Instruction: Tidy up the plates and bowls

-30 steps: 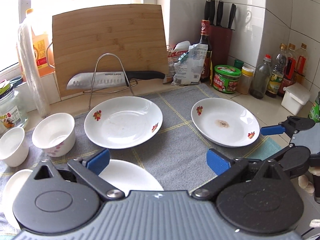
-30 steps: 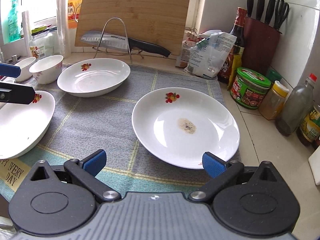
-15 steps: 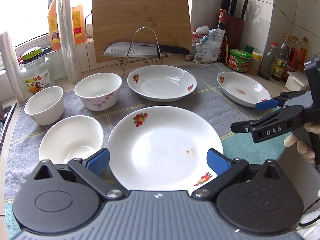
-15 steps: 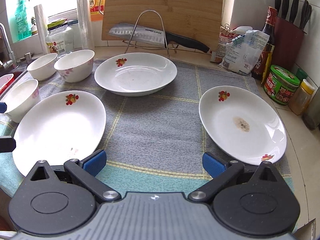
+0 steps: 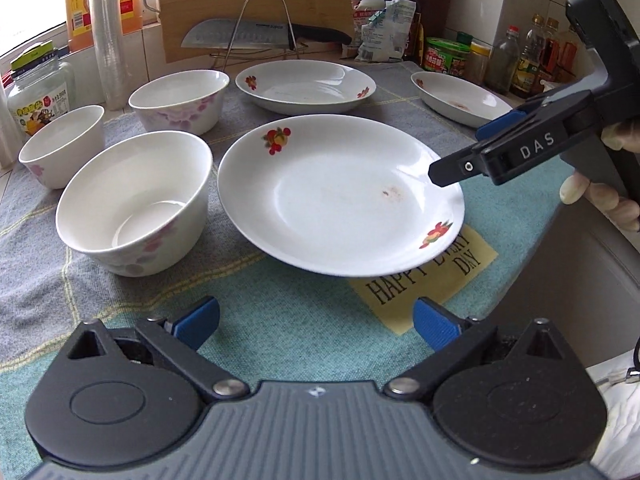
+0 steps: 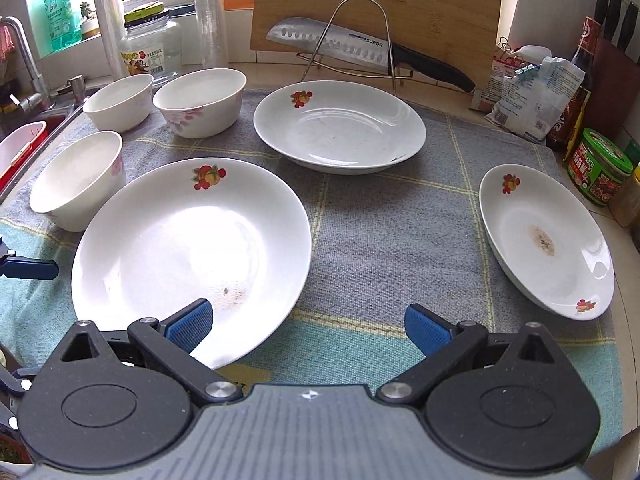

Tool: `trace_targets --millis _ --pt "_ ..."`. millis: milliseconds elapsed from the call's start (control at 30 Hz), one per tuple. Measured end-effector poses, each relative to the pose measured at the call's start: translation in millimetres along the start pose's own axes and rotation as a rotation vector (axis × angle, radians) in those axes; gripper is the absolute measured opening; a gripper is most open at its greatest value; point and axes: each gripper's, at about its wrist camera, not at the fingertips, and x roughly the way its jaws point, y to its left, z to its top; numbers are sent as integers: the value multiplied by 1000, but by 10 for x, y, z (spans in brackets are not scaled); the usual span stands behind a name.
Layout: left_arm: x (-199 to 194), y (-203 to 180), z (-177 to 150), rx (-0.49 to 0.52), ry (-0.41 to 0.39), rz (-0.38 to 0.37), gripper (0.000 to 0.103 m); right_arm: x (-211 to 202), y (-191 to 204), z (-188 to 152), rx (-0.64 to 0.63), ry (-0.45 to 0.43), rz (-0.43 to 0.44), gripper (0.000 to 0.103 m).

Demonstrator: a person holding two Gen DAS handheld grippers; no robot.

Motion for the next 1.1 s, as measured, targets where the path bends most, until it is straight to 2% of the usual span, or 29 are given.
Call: trace_targets --millis 267,433,700,1100 --pt "171 -22 61 34 -12 -30 102 165 97 58 -28 52 11 103" --pt "248 -105 82 98 -17 7 102 350 48 82 -5 98 52 103" --pt "292 -113 125 68 -30 30 103 563 -9 178 -34 137 120 103" --pt "317 -142 174 35 -7 62 103 679 11 340 -186 199 210 103"
